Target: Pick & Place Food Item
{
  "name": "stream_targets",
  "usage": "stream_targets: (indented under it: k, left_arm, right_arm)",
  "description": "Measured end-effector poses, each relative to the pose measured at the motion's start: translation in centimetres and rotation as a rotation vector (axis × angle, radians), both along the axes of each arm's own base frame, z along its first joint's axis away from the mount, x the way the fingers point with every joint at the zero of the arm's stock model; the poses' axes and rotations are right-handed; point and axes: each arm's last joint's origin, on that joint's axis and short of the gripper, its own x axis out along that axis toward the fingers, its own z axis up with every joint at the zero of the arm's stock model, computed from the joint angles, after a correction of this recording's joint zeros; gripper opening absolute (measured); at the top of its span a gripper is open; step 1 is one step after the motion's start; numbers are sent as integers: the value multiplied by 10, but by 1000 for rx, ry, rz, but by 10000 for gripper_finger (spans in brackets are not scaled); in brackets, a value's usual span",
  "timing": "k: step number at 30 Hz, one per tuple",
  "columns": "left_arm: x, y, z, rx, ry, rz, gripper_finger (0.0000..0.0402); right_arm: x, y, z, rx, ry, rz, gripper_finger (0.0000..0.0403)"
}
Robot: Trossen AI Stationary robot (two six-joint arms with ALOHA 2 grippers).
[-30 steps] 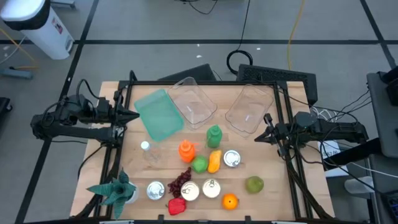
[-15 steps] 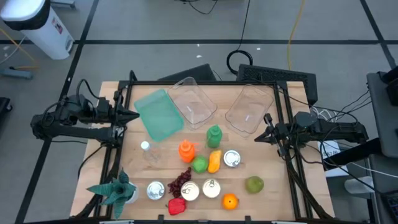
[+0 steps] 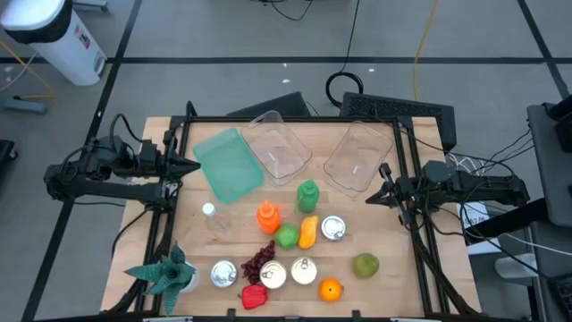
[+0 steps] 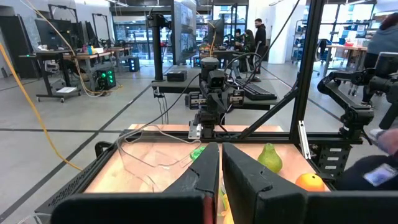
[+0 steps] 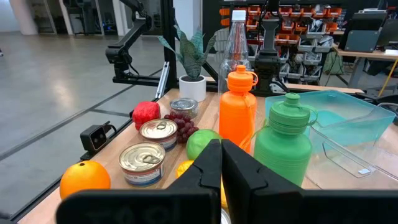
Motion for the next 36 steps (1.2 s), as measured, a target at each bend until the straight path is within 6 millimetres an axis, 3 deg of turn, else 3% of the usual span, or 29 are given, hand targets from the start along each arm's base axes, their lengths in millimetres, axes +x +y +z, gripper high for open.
stream_targets:
  k: [18, 36]
  left_arm:
    - [0, 0, 0, 0, 0, 0, 31]
    - [0, 0, 6, 65, -65, 2, 31]
  right_arm:
    - [0, 0, 0, -1, -1, 0, 4]
    - [2, 0, 11, -24, -122, 0, 4]
